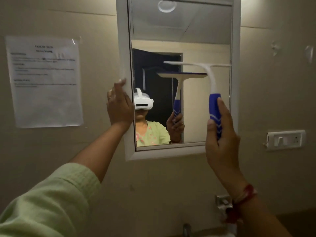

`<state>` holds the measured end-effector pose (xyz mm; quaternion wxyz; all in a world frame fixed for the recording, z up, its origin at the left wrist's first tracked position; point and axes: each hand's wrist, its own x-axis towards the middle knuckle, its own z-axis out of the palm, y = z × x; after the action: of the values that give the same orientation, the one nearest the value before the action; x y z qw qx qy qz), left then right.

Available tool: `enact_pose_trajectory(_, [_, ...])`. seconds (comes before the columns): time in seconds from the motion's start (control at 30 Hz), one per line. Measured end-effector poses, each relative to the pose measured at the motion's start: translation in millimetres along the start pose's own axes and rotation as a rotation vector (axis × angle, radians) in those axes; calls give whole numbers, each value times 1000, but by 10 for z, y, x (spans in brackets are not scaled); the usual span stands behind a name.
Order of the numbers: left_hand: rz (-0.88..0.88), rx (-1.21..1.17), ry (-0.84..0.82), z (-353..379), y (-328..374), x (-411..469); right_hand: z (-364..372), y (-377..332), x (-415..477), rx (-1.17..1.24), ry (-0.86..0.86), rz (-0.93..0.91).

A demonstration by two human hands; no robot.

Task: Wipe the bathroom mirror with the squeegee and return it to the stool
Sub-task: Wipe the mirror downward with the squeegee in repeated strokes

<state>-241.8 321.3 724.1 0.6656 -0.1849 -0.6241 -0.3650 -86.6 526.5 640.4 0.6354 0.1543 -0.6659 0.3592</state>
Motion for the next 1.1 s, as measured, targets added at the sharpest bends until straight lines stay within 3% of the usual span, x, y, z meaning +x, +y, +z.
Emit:
enact_pose_trajectory(0.47, [33, -25, -7, 4, -38, -2, 344, -110, 1426, -64, 88, -208])
enact_pose_trajectory(0.7, [58, -51, -6, -14, -13, -13, 532, -46, 1776, -104, 150, -128])
enact_pose_trajectory(1.1, [37, -56, -6, 2, -29, -8, 564, 18, 1908, -164, 155, -163])
